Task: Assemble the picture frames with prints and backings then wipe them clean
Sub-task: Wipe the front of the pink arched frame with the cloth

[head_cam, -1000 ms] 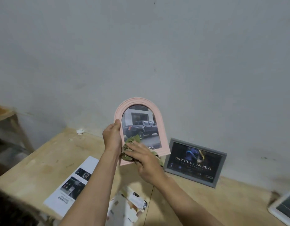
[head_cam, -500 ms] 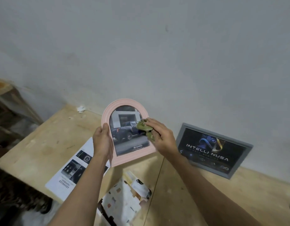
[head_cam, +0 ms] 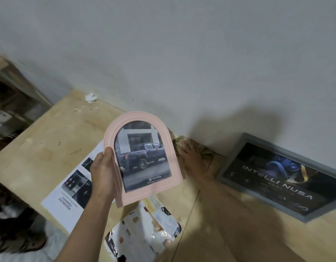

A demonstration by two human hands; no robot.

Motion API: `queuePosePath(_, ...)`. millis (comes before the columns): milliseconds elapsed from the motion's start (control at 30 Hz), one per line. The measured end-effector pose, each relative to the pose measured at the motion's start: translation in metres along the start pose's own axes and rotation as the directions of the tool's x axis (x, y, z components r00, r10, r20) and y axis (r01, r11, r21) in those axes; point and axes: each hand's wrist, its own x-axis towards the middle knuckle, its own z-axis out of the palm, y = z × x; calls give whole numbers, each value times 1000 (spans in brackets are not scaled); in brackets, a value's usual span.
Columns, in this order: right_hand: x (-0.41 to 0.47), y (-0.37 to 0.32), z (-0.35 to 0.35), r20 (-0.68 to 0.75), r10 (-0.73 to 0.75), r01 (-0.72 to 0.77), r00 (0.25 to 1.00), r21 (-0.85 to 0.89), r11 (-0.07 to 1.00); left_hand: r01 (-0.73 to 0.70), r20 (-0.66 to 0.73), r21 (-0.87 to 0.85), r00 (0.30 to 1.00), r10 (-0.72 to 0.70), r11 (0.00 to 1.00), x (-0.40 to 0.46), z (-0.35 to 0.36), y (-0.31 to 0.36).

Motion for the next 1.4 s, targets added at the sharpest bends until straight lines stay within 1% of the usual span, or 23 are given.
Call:
queuePosePath(100, 2, -6, -18, 118, 24, -35, 993, 90, 995, 19, 20, -24, 1000, -19, 1000, -1, -4, -6)
queuePosePath(133, 2, -9, -27, 139, 31, -53, 990, 153, 987, 23, 31, -30, 999, -22, 999, -4, -5, -7)
queuePosePath(167, -3, -11, -39, 133, 29, -61, 991, 246, 967, 24, 44, -30, 999, -23, 999, -8, -8, -4)
queuePosePath(200, -9, -15, -50, 128, 48, -95, 991, 394, 914, 22, 53, -24, 998, -21, 999, -13, -8, -2)
queuePosePath(233, -17, -20, -64, 125, 93, -149, 988, 575, 805, 13, 59, -13, 998, -13, 1000, -17, -8, 2)
queuePosePath(267, -27, -27, -81, 145, 151, -209, 978, 727, 655, -7, 68, -1, 998, 7, 1000, -23, -8, 6)
queuePosePath(300, -42, -35, -101, 194, 194, -267, 962, 826, 496, -26, 85, 2, 996, 25, 1000, -31, -9, 13)
queuePosePath(333, -58, -44, -120, 256, 185, -306, 949, 891, 335, -39, 106, 4, 994, 38, 999, -40, -12, 20)
queuePosePath(367, -74, -51, -137, 292, 137, -317, 946, 923, 220, -46, 127, -2, 991, 46, 999, -48, -13, 27)
queuePosePath(400, -87, -54, -148, 277, 92, -289, 956, 943, 162, -59, 148, -4, 987, 59, 998, -54, -13, 31)
queuePosePath(433, -100, -56, -158, 253, 76, -262, 965, 954, 149, -71, 168, -1, 983, 70, 997, -61, -12, 37)
queuePosePath(467, -108, -57, -162, 239, 97, -250, 966, 960, 126, -79, 184, -1, 980, 78, 997, -66, -10, 40)
queuePosePath(533, -133, -58, -175, 181, 208, -205, 961, 973, 103, -108, 248, -23, 962, 111, 994, -85, -9, 49)
queuePosePath(600, -160, -53, -188, 124, 301, -159, 945, 983, 94, -142, 353, -16, 925, 138, 990, -102, -6, 57)
queuePosePath(700, -207, -35, -205, 43, 411, -110, 910, 984, 140, -196, 577, 54, 806, 130, 979, -121, 5, 64)
queuePosePath(767, -242, -17, -217, -3, 484, -87, 875, 983, 164, -284, 709, 129, 696, 112, 950, -135, 19, 68)
queuePosePath(867, -297, 11, -234, -55, 579, -77, 813, 977, 200, -341, 815, 150, 575, 80, 928, -171, 51, 71)
queuePosePath(1033, -375, 58, -249, -115, 702, -88, 703, 965, 246, -429, 849, 133, 515, 121, 894, -236, 117, 57)
queuePosePath(1067, -397, 75, -253, -131, 736, -98, 664, 961, 259, -438, 867, 112, 482, 128, 892, -256, 139, 48)
queuePosePath(1167, -436, 112, -256, -148, 799, -136, 583, 952, 275, -506, 888, 109, 437, 146, 856, -299, 181, 26)
queuePosePath(1300, -474, 168, -253, -119, 847, -253, 519, 924, 285, -584, 892, 113, 415, 176, 804, -349, 240, -12)
queuePosePath(1333, -479, 185, -250, -125, 863, -308, 489, 901, 305, -600, 896, 116, 408, 178, 792, -360, 255, -24)
queuePosePath(1400, -482, 212, -241, -196, 875, -418, 443, 818, 395, -628, 889, 138, 419, 184, 766, -372, 278, -43)
